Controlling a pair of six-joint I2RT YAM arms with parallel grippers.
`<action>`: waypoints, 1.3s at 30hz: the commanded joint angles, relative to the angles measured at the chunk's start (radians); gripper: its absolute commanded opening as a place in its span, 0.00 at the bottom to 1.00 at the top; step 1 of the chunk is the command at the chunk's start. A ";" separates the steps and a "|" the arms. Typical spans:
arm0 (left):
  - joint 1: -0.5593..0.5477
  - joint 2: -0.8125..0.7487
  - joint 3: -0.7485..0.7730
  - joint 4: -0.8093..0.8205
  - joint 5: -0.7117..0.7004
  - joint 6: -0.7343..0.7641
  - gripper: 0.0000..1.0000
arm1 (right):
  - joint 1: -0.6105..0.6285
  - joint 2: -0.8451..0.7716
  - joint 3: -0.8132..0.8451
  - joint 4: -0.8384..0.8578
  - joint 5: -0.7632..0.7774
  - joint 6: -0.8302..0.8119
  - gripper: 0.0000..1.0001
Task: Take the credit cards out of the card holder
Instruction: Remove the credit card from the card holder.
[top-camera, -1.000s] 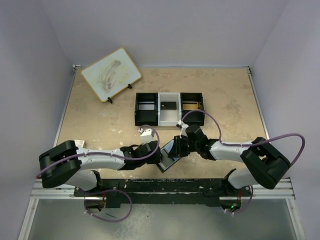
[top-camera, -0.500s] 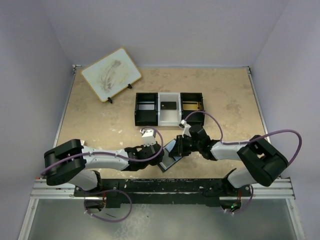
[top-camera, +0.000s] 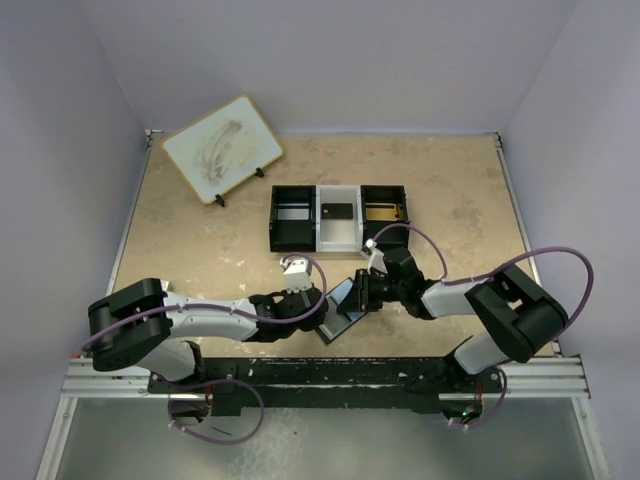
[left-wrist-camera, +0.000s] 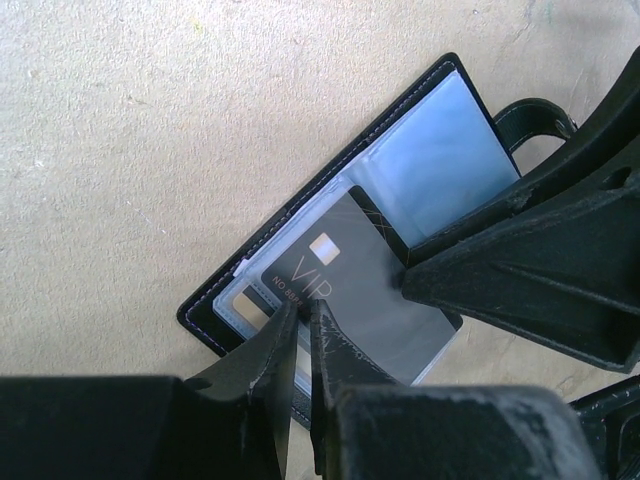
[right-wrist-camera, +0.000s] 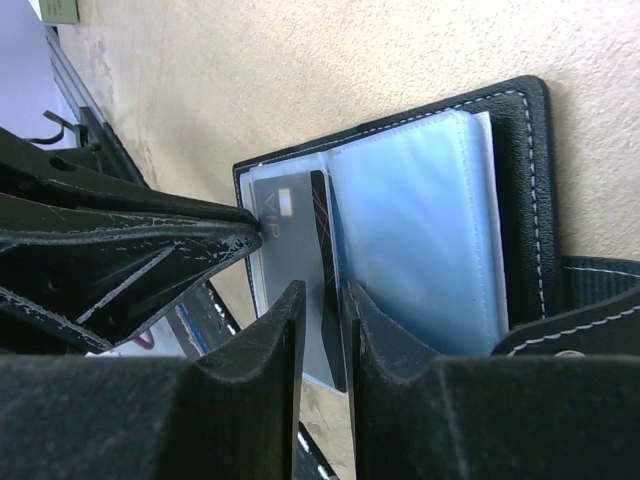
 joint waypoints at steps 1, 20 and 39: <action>-0.007 0.011 -0.002 -0.064 0.026 0.034 0.07 | -0.018 0.026 -0.013 0.074 -0.059 0.048 0.21; -0.009 0.007 -0.025 -0.096 0.019 0.044 0.02 | -0.093 0.026 -0.060 0.157 -0.107 0.095 0.02; -0.012 0.016 -0.031 -0.088 0.021 0.045 0.00 | -0.131 -0.026 -0.051 0.014 -0.026 0.008 0.05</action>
